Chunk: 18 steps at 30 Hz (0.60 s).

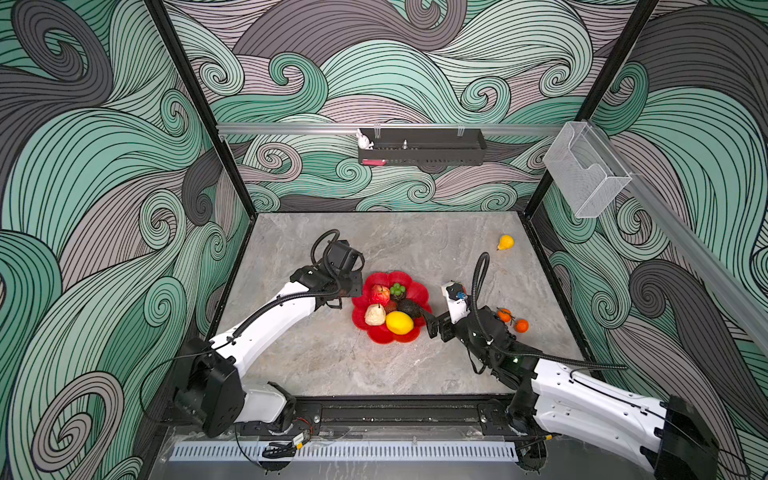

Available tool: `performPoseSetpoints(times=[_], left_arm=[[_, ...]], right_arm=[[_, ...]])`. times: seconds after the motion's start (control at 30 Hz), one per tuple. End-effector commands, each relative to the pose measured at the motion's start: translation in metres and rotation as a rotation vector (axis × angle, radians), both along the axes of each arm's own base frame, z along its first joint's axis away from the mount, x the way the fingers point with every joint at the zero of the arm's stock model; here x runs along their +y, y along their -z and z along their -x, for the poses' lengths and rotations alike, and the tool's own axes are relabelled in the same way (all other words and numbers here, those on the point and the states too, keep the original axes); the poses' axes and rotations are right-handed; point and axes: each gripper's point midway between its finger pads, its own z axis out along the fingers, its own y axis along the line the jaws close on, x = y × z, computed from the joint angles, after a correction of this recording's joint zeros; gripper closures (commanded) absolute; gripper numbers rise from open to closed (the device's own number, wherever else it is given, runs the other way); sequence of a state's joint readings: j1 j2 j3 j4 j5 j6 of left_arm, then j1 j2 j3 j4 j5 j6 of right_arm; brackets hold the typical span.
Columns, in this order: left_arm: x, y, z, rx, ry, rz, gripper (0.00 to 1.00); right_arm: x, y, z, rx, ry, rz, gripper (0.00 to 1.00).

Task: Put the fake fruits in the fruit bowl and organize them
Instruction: 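Lower the lime into the bowl with the left gripper while the right arm withdraws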

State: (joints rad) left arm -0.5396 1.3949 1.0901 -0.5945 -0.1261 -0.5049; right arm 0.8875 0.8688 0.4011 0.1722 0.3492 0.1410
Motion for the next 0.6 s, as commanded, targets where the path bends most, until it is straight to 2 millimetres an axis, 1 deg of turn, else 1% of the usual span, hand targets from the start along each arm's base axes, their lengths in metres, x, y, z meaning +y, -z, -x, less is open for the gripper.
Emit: performPoseSetpoints(times=[0.0,0.1,0.2,0.27,0.37,0.57], left_arm=[[-0.003,0.007,-0.011,0.048,-0.022,0.018,0.58],[-0.007,0.018,-0.015,0.102,-0.022,0.026,0.58],[-0.011,0.030,-0.014,0.192,-0.017,0.043,0.58],[-0.017,0.038,-0.014,0.223,-0.003,0.056,0.58],[-0.023,0.047,-0.015,0.251,0.004,0.075,0.57],[-0.027,0.060,-0.017,0.279,0.003,0.082,0.56]], right_arm=[[-0.004,0.003,-0.001,0.014,0.027,-0.008,0.00],[-0.004,0.004,-0.001,0.016,0.026,-0.005,0.00],[-0.004,0.004,-0.002,0.018,0.026,-0.006,0.00],[-0.003,0.004,-0.002,0.020,0.025,-0.006,0.00],[-0.002,0.005,-0.003,0.023,0.023,-0.006,0.00],[-0.002,0.007,-0.003,0.027,0.023,0.000,0.00]])
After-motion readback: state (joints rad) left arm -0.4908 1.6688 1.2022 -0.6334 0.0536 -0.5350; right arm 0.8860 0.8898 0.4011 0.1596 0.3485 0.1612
